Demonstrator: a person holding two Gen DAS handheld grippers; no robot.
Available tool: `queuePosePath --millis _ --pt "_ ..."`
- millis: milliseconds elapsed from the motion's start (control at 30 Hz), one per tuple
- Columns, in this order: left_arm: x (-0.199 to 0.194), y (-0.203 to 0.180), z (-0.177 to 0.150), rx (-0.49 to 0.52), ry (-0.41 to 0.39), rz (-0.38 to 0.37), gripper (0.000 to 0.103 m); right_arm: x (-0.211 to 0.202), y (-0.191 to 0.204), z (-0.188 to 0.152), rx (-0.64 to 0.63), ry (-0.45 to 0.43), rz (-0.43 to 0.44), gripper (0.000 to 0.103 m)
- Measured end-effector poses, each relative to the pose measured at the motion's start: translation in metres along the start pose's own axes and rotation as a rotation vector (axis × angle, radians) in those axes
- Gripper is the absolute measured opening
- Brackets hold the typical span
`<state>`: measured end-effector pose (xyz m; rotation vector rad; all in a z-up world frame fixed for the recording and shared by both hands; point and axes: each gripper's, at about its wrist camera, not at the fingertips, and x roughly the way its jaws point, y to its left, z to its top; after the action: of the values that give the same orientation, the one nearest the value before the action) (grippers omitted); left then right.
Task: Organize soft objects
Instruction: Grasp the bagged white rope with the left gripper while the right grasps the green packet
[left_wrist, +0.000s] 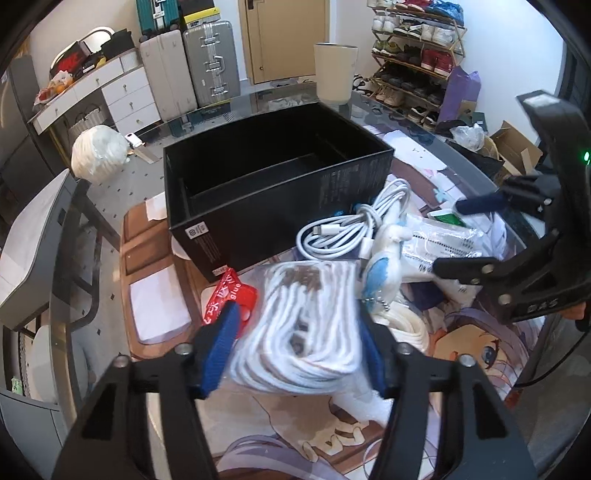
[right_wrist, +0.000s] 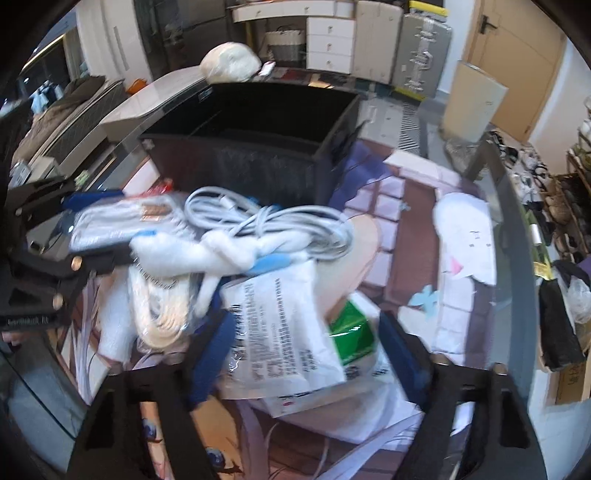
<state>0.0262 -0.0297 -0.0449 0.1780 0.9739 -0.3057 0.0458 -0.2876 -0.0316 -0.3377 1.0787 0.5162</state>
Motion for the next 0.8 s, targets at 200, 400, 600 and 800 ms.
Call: queuePosePath --millis 200,400,600,800 --pt "-0.005 -0.003 0.001 0.014 -0.009 -0.021 0.043 -0.006 0.003 -0.001 -0.035 -0.014 -0.022 0.032" --pt "-0.007 0.0 0.001 0.02 -0.009 -0.011 0.062 -0.007 -0.004 0.001 -0.007 -0.015 0.023 0.03" --pt "-0.014 0.006 0.005 0.02 -0.051 -0.031 0.08 -0.014 0.009 0.002 -0.05 -0.032 0.043 0.081" --pt "-0.003 0.003 0.011 0.042 -0.012 -0.005 0.052 0.002 0.023 -0.005 -0.093 0.033 0.032 0.082"
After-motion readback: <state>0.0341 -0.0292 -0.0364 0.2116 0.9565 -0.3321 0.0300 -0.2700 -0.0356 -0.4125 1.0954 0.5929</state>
